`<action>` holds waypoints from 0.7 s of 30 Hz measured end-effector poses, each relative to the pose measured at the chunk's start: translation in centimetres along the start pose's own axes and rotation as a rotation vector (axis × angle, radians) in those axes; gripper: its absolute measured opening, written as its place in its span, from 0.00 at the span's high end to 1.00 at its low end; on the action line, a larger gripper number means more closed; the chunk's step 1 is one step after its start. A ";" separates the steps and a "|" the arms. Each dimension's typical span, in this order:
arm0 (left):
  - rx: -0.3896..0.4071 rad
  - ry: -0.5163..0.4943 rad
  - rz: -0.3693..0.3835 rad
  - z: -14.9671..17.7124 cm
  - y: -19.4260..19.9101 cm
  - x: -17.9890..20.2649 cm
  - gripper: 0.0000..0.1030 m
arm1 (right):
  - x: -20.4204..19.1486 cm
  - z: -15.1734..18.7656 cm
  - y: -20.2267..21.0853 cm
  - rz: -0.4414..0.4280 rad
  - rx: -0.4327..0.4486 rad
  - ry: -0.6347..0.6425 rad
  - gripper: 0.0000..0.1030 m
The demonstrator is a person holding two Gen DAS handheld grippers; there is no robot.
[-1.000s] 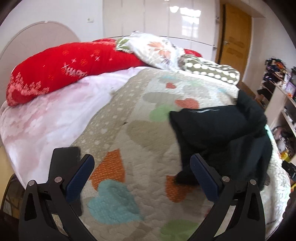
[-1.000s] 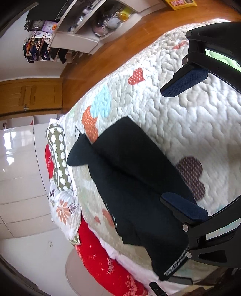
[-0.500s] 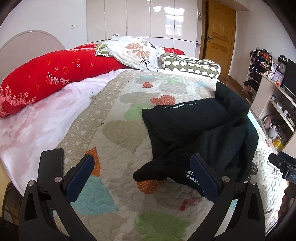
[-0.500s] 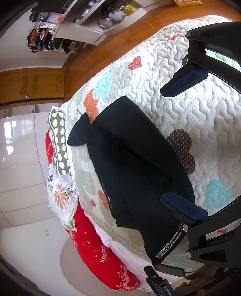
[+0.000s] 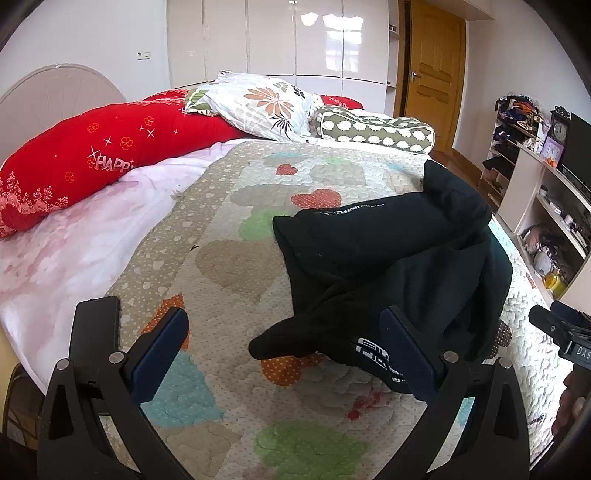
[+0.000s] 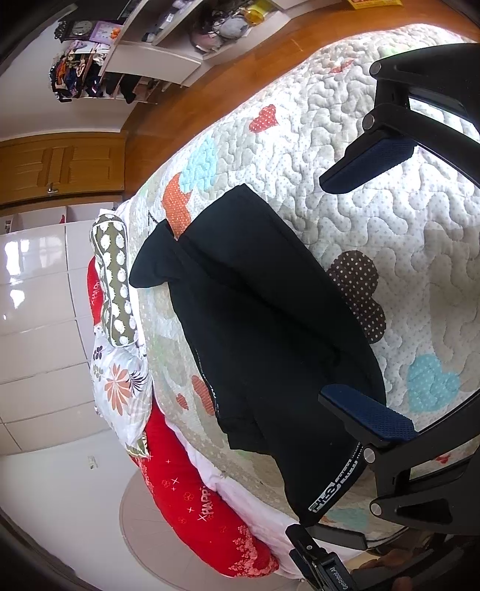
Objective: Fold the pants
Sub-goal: 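Move the left tool toward the waistband of the black pants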
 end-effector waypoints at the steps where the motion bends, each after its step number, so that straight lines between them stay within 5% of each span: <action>1: 0.000 -0.002 0.001 0.0 0.0 0.1 0.00 | 0.1 0.0 0.0 0.001 -0.001 0.000 0.00; 12: -0.006 -0.006 0.006 0.0 -0.3 0.6 0.00 | 0.1 0.1 -0.2 0.002 -0.004 0.008 0.00; 21: -0.044 0.053 0.090 2.1 -1.2 1.0 0.00 | 1.2 0.5 -1.1 0.016 -0.033 -0.018 0.00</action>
Point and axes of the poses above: each gripper's, at about its wrist camera, not at the fingertips, and y roughly against the way its jaws point, x to its right, z to its underside, the point moved 8 cm from there along -y, roughly the way its jaws point, and after that the axes turned 9 degrees about -y, right-handed, at the moved point
